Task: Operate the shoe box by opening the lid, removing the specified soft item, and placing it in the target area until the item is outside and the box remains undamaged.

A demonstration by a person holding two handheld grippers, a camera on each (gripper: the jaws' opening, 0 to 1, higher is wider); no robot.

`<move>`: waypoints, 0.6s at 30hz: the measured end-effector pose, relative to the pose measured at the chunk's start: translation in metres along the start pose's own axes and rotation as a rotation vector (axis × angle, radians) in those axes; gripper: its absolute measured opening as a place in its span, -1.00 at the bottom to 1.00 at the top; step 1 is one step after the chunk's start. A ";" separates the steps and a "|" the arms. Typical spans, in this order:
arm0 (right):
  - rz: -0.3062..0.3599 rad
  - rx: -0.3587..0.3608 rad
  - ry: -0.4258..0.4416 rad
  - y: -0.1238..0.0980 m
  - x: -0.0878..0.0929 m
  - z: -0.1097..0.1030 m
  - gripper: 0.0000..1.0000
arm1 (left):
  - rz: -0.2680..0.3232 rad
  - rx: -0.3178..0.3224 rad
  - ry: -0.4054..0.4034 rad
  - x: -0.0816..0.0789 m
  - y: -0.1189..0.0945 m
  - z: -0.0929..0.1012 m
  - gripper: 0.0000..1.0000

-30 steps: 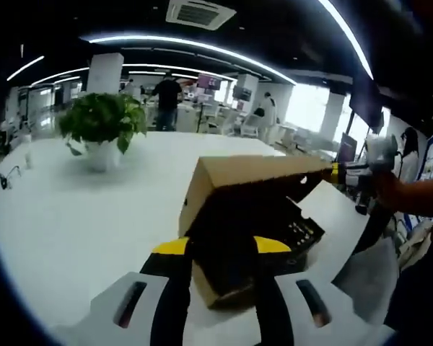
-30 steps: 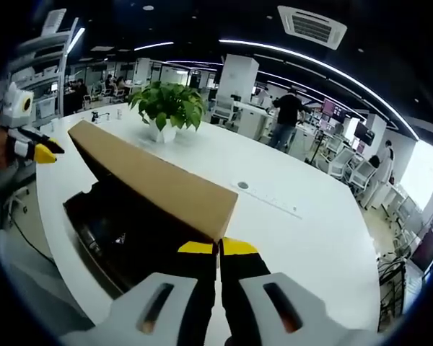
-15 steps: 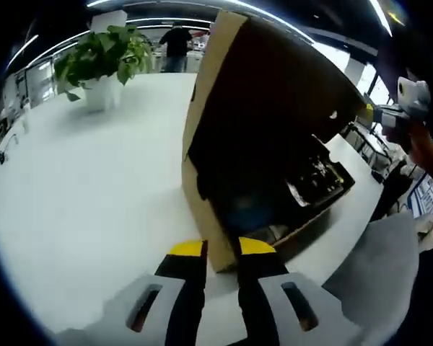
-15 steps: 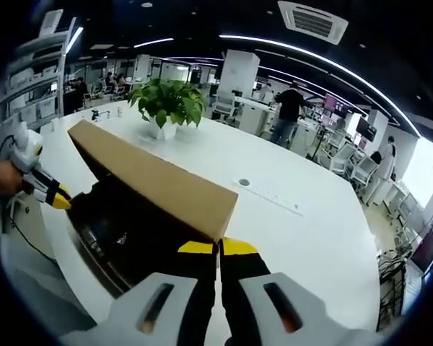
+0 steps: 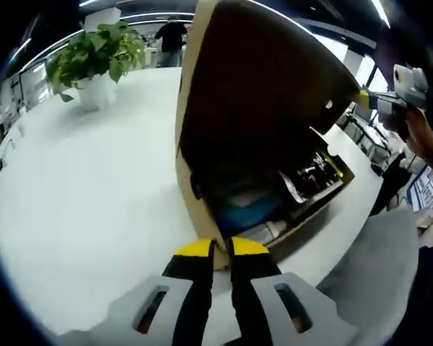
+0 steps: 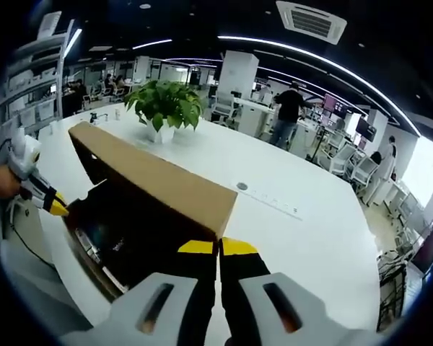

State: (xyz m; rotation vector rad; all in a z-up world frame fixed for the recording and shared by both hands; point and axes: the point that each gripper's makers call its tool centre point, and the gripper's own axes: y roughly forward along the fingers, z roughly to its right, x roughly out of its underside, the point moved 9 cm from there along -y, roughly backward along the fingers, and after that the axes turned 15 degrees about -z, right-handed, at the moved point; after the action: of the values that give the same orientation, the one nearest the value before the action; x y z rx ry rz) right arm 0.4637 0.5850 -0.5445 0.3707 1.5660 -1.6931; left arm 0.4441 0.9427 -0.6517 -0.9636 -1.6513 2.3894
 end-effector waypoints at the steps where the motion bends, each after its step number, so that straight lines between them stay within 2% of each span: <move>1: 0.001 -0.001 0.001 0.001 -0.002 0.001 -1.00 | 0.000 0.001 0.001 0.000 0.000 0.000 -0.91; 18: 0.010 -0.004 -0.001 0.032 -0.033 0.024 -1.00 | -0.009 -0.007 0.014 -0.001 0.002 -0.001 -0.91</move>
State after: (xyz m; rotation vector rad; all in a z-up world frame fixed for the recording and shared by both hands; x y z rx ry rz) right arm 0.5144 0.5755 -0.5400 0.3756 1.5639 -1.6821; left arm 0.4462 0.9419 -0.6529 -0.9698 -1.6572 2.3672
